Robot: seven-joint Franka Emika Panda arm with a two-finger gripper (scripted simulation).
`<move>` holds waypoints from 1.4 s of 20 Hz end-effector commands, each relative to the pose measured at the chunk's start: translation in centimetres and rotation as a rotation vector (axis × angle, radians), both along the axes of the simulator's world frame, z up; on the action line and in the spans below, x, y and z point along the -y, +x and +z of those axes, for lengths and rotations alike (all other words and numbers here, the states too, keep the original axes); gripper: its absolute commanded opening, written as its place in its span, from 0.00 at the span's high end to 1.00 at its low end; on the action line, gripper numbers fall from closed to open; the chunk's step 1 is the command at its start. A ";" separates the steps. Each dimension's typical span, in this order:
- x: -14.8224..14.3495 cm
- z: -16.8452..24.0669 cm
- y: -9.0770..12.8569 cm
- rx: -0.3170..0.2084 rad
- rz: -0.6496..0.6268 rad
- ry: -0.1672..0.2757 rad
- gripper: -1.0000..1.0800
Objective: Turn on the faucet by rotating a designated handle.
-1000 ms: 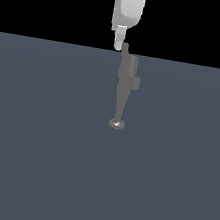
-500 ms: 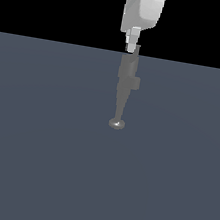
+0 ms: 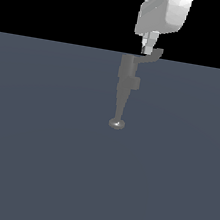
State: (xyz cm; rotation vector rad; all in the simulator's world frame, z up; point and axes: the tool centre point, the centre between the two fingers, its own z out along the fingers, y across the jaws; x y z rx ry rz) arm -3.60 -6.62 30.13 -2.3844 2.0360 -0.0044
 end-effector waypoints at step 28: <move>5.6 -0.2 4.9 -0.004 -0.025 -0.001 1.00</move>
